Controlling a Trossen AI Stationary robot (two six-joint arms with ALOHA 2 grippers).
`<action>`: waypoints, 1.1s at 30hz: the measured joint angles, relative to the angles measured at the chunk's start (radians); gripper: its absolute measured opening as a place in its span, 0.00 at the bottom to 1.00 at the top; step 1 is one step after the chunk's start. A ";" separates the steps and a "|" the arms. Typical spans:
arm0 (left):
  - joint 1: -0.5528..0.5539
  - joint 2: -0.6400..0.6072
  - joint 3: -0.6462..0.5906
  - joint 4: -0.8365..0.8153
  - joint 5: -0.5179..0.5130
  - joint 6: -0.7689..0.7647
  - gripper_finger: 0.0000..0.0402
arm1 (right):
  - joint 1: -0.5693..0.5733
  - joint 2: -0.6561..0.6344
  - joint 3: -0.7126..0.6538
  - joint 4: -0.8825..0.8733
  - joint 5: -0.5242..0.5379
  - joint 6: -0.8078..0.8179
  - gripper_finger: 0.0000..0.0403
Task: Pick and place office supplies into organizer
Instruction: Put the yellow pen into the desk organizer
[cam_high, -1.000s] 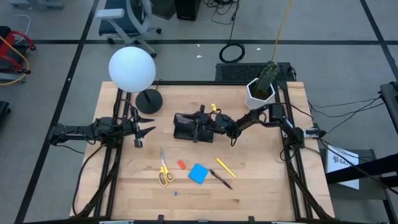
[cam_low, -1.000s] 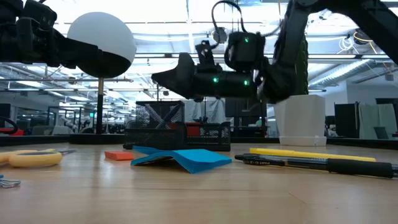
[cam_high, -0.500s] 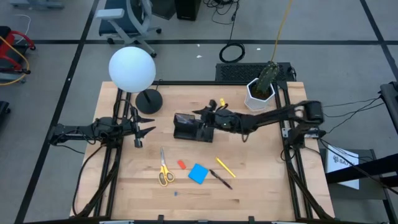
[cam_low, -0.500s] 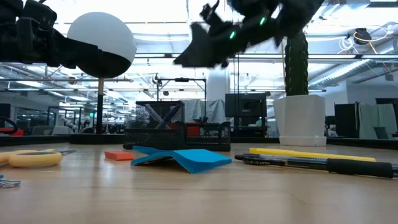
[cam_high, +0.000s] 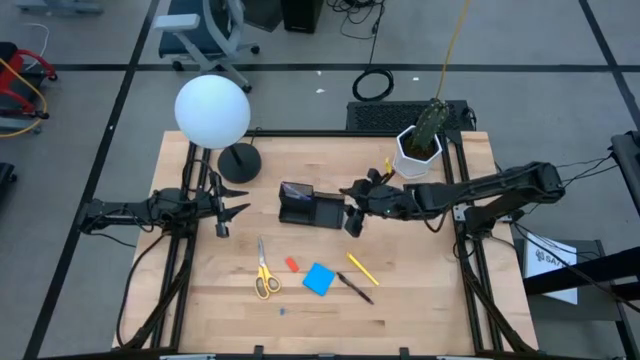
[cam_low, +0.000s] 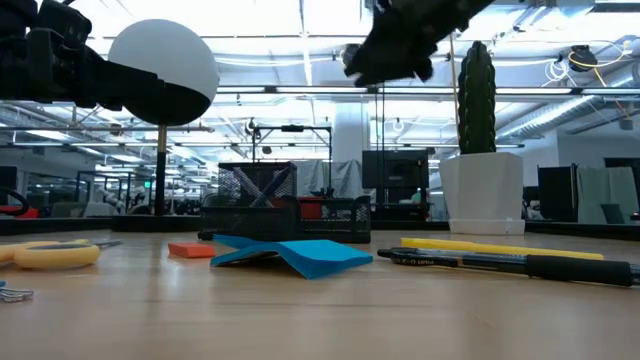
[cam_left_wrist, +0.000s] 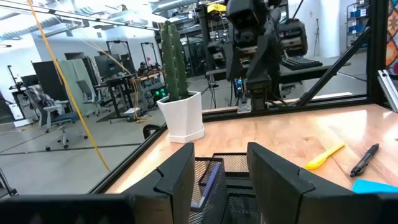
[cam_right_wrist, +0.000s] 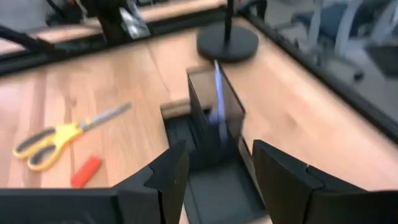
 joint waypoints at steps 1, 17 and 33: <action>0.000 0.000 0.000 0.000 0.000 -0.001 0.38 | 0.002 0.000 0.000 -0.036 0.000 0.023 0.42; 0.000 0.000 0.000 0.000 0.000 -0.001 0.38 | 0.004 0.001 0.000 -0.319 -0.103 0.250 0.42; 0.000 0.000 0.000 0.000 0.000 -0.002 0.38 | 0.017 0.107 0.074 -0.599 -0.256 0.419 0.42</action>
